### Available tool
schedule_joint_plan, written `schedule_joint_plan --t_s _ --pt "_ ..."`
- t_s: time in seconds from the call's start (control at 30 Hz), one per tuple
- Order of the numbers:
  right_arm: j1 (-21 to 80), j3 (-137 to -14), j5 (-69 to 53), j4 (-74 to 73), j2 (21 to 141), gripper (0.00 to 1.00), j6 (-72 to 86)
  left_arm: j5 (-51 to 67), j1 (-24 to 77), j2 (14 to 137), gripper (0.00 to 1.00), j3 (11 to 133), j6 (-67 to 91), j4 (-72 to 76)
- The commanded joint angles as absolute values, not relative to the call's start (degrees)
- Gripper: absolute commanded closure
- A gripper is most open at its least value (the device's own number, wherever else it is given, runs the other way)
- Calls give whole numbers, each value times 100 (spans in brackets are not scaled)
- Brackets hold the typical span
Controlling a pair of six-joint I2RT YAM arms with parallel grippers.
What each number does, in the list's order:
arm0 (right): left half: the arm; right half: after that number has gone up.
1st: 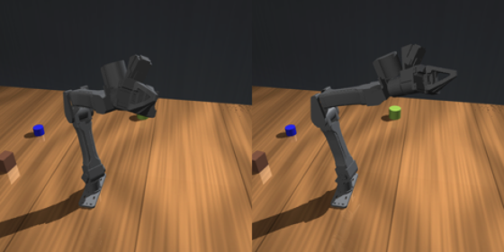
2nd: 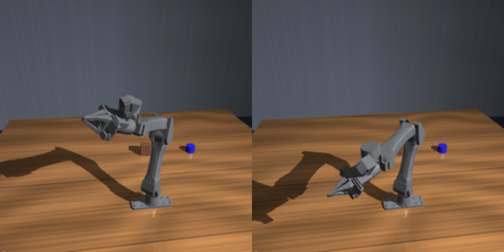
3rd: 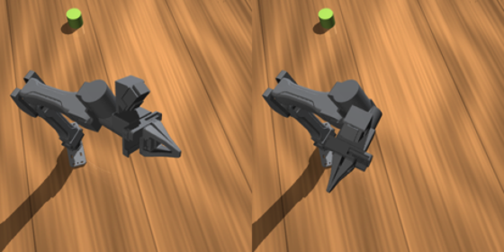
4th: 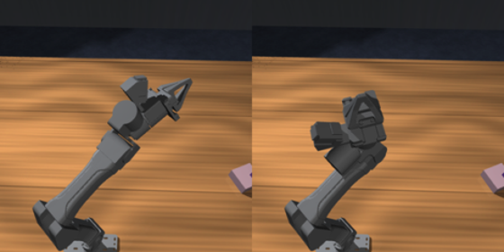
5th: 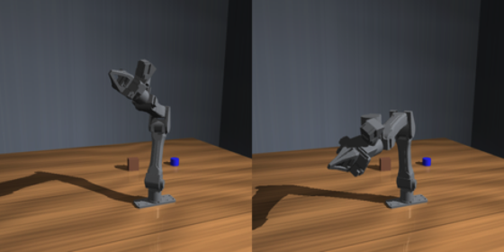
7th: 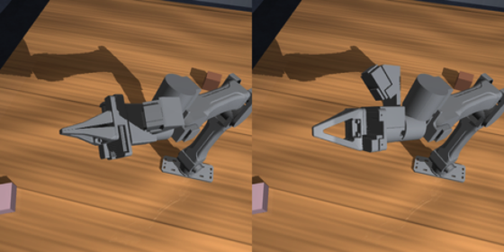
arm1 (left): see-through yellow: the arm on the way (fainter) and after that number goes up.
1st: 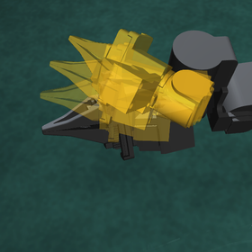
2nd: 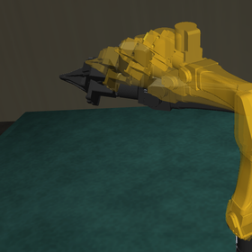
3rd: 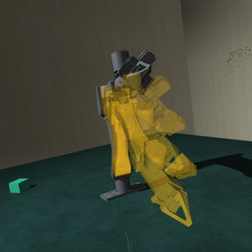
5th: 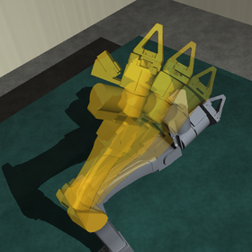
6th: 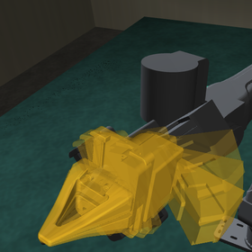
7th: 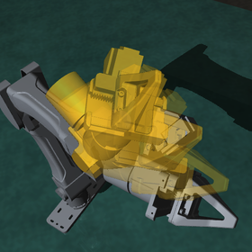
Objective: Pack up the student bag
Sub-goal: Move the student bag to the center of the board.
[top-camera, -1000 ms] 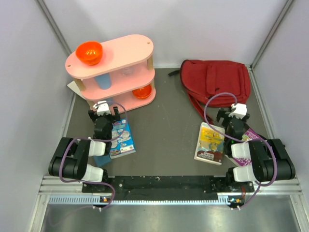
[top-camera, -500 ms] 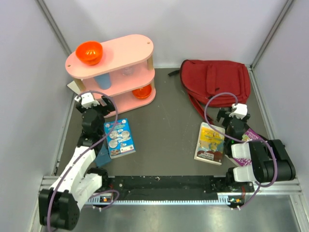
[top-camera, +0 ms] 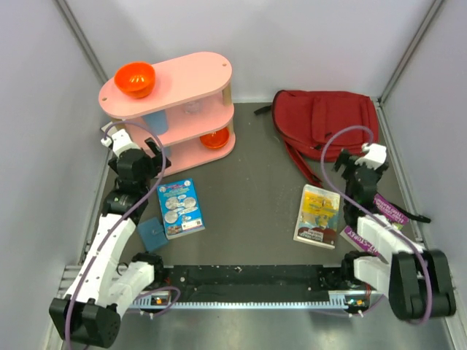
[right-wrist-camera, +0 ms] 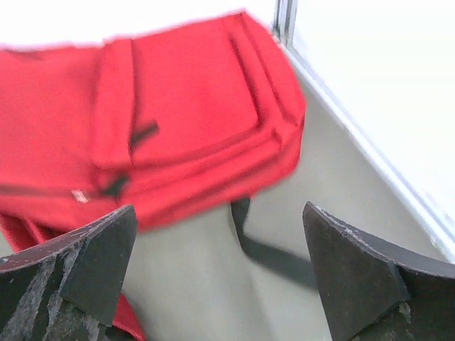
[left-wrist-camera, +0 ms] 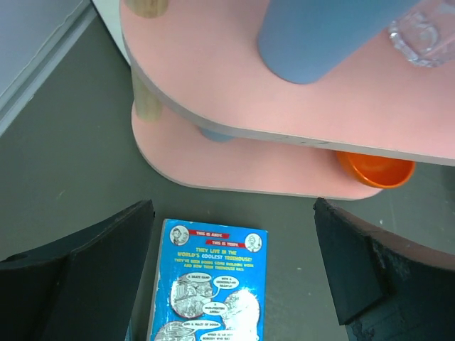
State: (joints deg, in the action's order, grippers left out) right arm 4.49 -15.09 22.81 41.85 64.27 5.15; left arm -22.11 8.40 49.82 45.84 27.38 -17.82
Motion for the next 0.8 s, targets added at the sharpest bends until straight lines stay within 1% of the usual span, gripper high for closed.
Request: schedule_joint_plan --t_s 0.0,0.07,0.1,0.13,0.17,0.2,0.23,0.27,0.33,0.37,0.43,0.57,0.7,0.77 --pt "440 -2871 2454 2008 5346 1 923 -1427 844 4694 1 4965 2612 -2206" --pt "405 -3154 2101 1050 5344 1 1071 -1162 844 4641 1 5149 2488 -2372" --pt "352 -3451 2005 733 5509 1 1420 -1056 844 4632 1 5220 2357 -2477" --pt "273 -3619 1517 434 5606 1 1607 -1090 844 4614 1 5360 2338 -2644" --pt "29 -3978 1277 -292 5703 1 2165 -1151 844 4597 1 5379 2320 -2854" --pt "-165 -4138 1040 -577 5930 1 2484 -1256 844 4518 1 5370 2277 -2917" --pt "-385 -4279 263 -841 6037 1 2748 -1274 844 4448 1 5266 2242 -2927" --pt "-804 -4446 -224 -1044 6169 1 3221 -1309 844 4395 1 5195 2224 -2909" --pt "-1202 -4500 -1277 -1037 6519 1 3698 -1353 844 4193 1 4915 2276 -2813" --pt "-1308 -4544 -1448 -1028 6635 1 4066 -1336 844 4140 1 4835 2311 -2743" --pt "-1564 -4561 -1914 -1002 7002 1 4165 -1205 844 4061 1 4720 2329 -2698" --pt "-1626 -4544 -1916 -714 7635 1 4464 -1029 844 4104 1 4676 2312 -2619" --pt "-1626 -4404 -2399 454 8225 3 4885 -783 844 4227 1 4667 2294 -2628" --pt "-1617 -4412 -2295 834 8498 5 5175 -739 844 4263 1 4649 2303 -2593"
